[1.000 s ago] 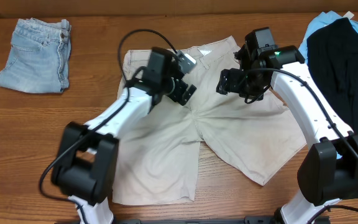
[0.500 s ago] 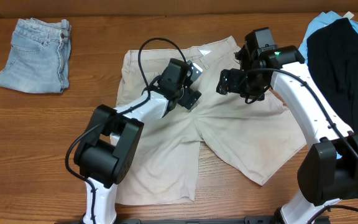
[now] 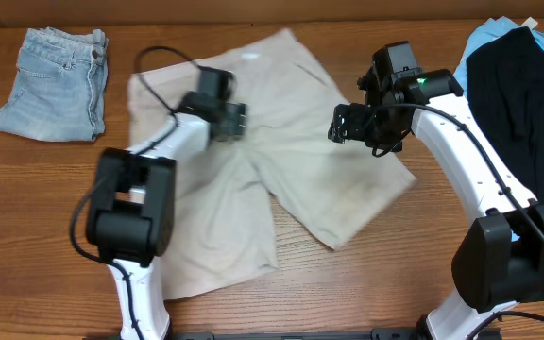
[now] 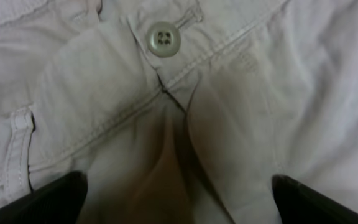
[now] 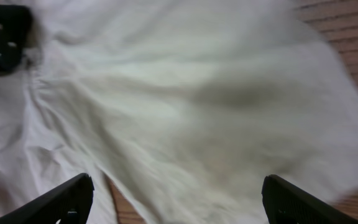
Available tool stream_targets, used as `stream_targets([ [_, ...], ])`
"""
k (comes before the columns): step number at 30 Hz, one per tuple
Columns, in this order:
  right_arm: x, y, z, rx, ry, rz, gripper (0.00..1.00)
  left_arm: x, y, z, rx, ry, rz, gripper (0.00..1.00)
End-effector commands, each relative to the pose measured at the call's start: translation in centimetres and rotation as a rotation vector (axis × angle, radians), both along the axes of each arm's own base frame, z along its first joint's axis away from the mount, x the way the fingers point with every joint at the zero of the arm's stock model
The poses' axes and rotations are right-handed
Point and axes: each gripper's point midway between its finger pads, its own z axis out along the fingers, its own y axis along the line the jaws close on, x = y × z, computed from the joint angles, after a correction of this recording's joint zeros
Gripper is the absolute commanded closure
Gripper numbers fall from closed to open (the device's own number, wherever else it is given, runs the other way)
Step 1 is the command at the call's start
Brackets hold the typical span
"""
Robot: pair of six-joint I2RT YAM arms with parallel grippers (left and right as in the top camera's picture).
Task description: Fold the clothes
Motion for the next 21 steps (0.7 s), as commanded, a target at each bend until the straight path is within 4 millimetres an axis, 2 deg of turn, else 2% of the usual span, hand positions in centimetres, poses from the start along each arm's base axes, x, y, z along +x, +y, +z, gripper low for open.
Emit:
stream_targets([
  [1,0.7,0.0,2.2,0.011,-0.07,-0.008,0.09,-1.5,6.9,-2.6,0.037,0.151,0.178,0.0],
  [5,1.1,0.1,2.3,0.015,-0.085,-0.009,0.09,-1.7,8.7,-0.1,0.025,0.228,0.21,0.0],
  [11,1.1,0.6,2.5,0.045,-0.078,-0.022,0.09,-1.5,8.9,6.6,0.035,0.282,0.208,0.0],
  [15,0.0,2.7,2.6,0.082,-0.059,0.03,0.09,-0.8,8.0,13.3,-0.028,0.242,0.197,0.0],
  [21,-2.9,7.0,1.6,0.07,-0.026,0.153,0.09,-0.6,6.8,21.4,-0.133,0.133,0.158,0.0],
])
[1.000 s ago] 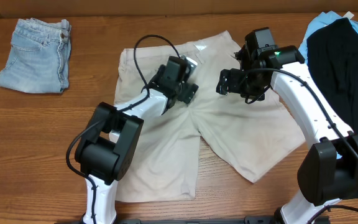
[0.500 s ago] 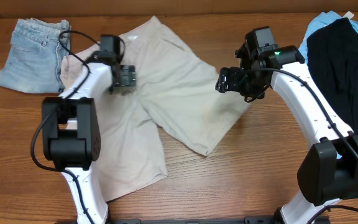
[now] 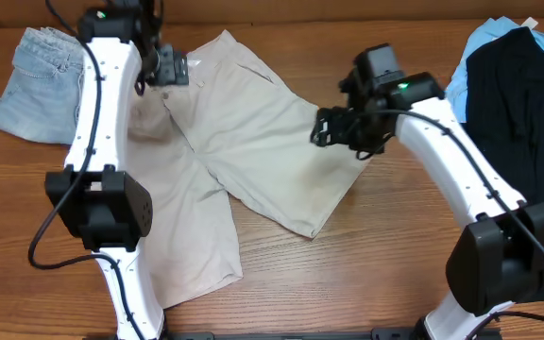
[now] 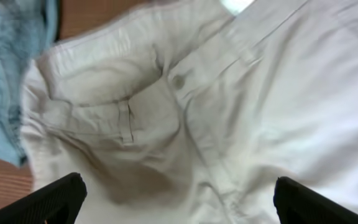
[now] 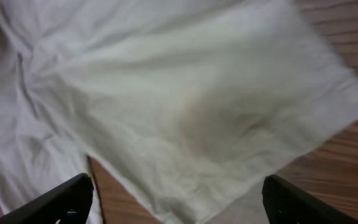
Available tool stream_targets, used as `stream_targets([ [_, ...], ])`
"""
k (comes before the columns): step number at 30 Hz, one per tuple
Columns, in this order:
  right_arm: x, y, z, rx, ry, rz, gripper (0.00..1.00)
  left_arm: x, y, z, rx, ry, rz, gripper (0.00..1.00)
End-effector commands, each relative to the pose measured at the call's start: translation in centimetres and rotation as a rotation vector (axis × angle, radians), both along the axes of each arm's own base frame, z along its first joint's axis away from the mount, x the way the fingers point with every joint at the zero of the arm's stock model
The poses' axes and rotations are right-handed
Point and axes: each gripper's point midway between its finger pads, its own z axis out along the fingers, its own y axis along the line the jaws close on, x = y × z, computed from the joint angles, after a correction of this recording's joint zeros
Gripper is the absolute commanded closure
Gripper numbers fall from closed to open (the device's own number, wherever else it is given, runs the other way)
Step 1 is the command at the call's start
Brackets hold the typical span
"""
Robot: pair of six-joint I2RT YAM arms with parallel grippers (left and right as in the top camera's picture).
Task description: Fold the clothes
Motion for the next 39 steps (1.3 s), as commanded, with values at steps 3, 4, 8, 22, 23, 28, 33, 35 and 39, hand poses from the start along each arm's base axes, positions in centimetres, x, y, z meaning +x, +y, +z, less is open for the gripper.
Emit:
stream_targets([
  [3,-3.8,4.8,0.2,-0.004,0.0,0.143,0.09,0.0,-1.0,7.7,-0.078,-0.148,-0.011,0.0],
  [4,-4.5,5.2,-0.3,-0.023,0.007,0.161,0.09,-0.2,-1.0,8.5,-0.078,-0.161,-0.012,0.0],
  [8,-7.6,6.4,-2.9,-0.093,0.049,0.223,0.11,-0.7,-1.0,10.4,-0.073,-0.196,-0.024,0.0],
  [22,-10.0,2.7,-9.7,-0.245,0.107,0.139,0.19,-1.2,-1.0,10.1,-0.063,-0.17,-0.045,0.0],
  [23,-9.6,2.4,-9.7,-0.243,0.105,0.125,0.21,-1.2,-1.0,10.0,-0.063,-0.168,-0.045,0.0],
  [28,-6.9,1.7,-9.5,-0.203,0.039,0.066,0.46,-1.1,-1.0,9.5,-0.063,-0.158,-0.045,0.0],
  [33,-4.4,1.5,-9.6,-0.175,-0.03,0.053,0.65,-1.0,-1.3,8.7,-0.056,-0.136,-0.07,0.0],
  [35,-4.2,1.2,-10.1,-0.18,-0.027,0.058,0.67,-0.9,-1.5,8.3,-0.053,-0.125,-0.081,0.0],
  [39,-4.2,0.6,-11.6,-0.197,0.012,0.045,0.67,-0.6,-1.7,7.3,-0.053,-0.105,-0.085,0.0],
])
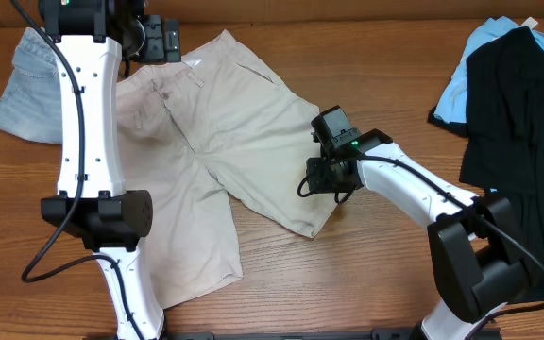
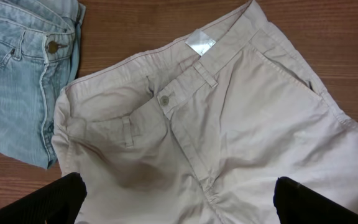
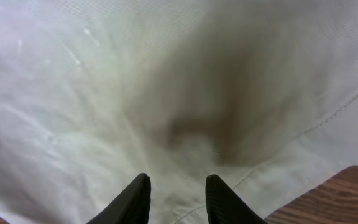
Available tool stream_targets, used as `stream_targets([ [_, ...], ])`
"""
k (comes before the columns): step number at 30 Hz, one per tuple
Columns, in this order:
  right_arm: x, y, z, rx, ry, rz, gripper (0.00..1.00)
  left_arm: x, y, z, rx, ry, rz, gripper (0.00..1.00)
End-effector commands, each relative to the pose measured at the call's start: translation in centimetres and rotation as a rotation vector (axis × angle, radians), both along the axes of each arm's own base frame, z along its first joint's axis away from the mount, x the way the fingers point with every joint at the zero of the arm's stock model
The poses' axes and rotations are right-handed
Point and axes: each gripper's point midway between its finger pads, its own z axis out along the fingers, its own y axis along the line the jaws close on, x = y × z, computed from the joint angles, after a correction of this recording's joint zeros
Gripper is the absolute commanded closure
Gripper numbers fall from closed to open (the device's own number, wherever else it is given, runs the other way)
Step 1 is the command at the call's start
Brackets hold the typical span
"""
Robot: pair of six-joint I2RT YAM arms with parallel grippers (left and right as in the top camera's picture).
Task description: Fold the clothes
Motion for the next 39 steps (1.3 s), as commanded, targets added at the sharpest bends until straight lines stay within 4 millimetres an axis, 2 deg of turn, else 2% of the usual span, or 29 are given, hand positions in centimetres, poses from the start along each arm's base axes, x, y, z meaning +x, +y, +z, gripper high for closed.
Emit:
stream_targets([
  [1,0.1,-0.8,-1.6,-0.022,0.031,-0.006,0.67,0.4,-0.7,-1.7,-0.001,0.037,-0.034,0.0],
  [6,-0.1,-1.7,-3.7,-0.043,0.089,-0.06,0.67,0.7,-1.4,-2.7,0.001,0.059,-0.047,0.0],
  [9,0.0,-2.4,-4.1,-0.049,0.106,-0.086,0.67,0.8,-1.7,-3.0,0.004,0.064,-0.061,0.0],
  [15,0.8,-5.8,-4.3,-0.083,0.123,-0.217,0.67,1.0,-2.0,-3.1,0.013,0.06,-0.083,0.0],
  [21,3.3,-10.9,-4.2,-0.076,0.086,-0.356,0.67,1.1,-2.0,-3.0,0.023,0.056,-0.106,0.0],
  [26,6.6,-13.2,-3.6,-0.04,-0.024,-0.405,0.67,1.5,-2.1,-2.9,0.027,0.039,-0.114,0.0],
  [31,9.6,-13.4,-1.5,-0.002,-0.111,-0.416,0.67,1.8,-2.3,-3.0,0.027,0.031,-0.119,0.0],
  [34,10.8,-12.3,0.9,0.041,-0.122,-0.35,0.66,1.8,-2.3,-3.4,0.028,0.039,-0.12,0.0],
  [37,10.8,-10.8,3.9,0.085,-0.094,-0.282,0.55,1.7,-2.3,-3.6,0.047,0.048,-0.155,0.0],
  [39,10.0,-9.2,6.4,0.116,-0.074,-0.214,0.48,1.7,-2.0,-3.6,0.057,0.047,-0.153,0.0],
])
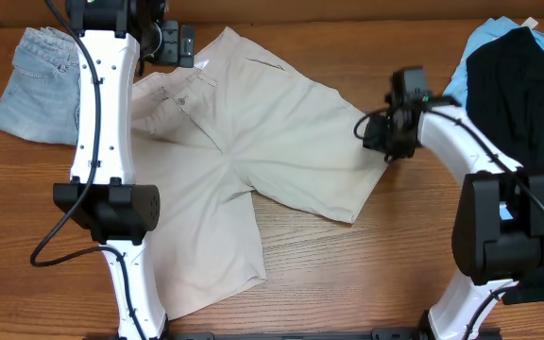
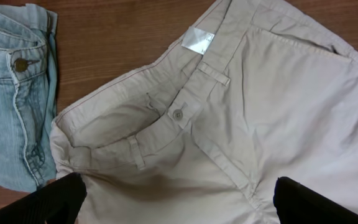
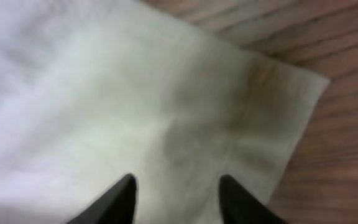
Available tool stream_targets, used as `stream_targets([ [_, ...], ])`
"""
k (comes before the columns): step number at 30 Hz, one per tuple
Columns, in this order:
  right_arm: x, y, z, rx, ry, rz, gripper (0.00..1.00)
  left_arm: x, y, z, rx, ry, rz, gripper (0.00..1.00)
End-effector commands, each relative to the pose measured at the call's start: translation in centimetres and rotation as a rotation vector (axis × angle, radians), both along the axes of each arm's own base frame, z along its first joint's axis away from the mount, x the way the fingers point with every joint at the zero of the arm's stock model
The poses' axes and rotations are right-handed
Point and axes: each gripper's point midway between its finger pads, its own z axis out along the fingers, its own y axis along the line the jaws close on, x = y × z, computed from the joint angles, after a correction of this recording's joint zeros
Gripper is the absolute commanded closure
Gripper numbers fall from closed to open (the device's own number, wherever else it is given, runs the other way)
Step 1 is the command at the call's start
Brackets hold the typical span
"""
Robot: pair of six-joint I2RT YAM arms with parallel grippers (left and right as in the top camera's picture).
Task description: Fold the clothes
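Observation:
Beige shorts [image 1: 253, 123] lie spread on the table, waistband at the back left, legs toward the front and right. My left gripper [image 1: 176, 42] hangs open above the waistband; its wrist view shows the button and label [image 2: 196, 41] below the wide-apart fingers [image 2: 61, 199]. My right gripper [image 1: 382, 132] sits low on the right leg's outer corner. In the right wrist view its fingers [image 3: 122, 198] stand narrowly apart, pressed into the cloth [image 3: 135, 93] close to the hem corner.
Folded light-blue jeans [image 1: 36, 76] lie at the back left, just beside the waistband. A black garment [image 1: 518, 113] over a light-blue one [image 1: 461, 80] is piled at the right edge. Bare wooden table [image 1: 366, 274] lies in front.
My right gripper went from the leg's front hem to its right corner, up and to the right. The shorts shifted right and that leg lies wider. The left gripper stayed open over the waistband.
First my left gripper was low on the shorts' fly and the right hovered open over the right leg. Then the shorts lay further left, with the left gripper over the waistband. Later the right gripper narrowed on the leg's hem, and now it is at the right corner.

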Motion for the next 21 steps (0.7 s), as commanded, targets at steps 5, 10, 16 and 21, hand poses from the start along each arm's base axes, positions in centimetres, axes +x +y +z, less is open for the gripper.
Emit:
stream_targets([
  [5,-3.6,7.1,7.2,0.087,-0.023,0.305,0.38,0.1,0.5,-0.6,0.017,0.014,-0.027,0.0],
  [10,-10.6,13.1,5.6,0.02,0.11,0.549,0.34,0.1,1.0,-0.6,0.017,0.014,-0.018,0.0],
  [16,-17.3,19.3,3.8,-0.008,0.166,0.726,0.28,0.0,1.1,-0.6,0.018,0.019,-0.016,0.0],
  [21,-18.0,20.3,3.3,-0.126,0.108,0.759,0.2,0.1,1.4,-0.6,0.017,0.016,-0.01,0.0],
])
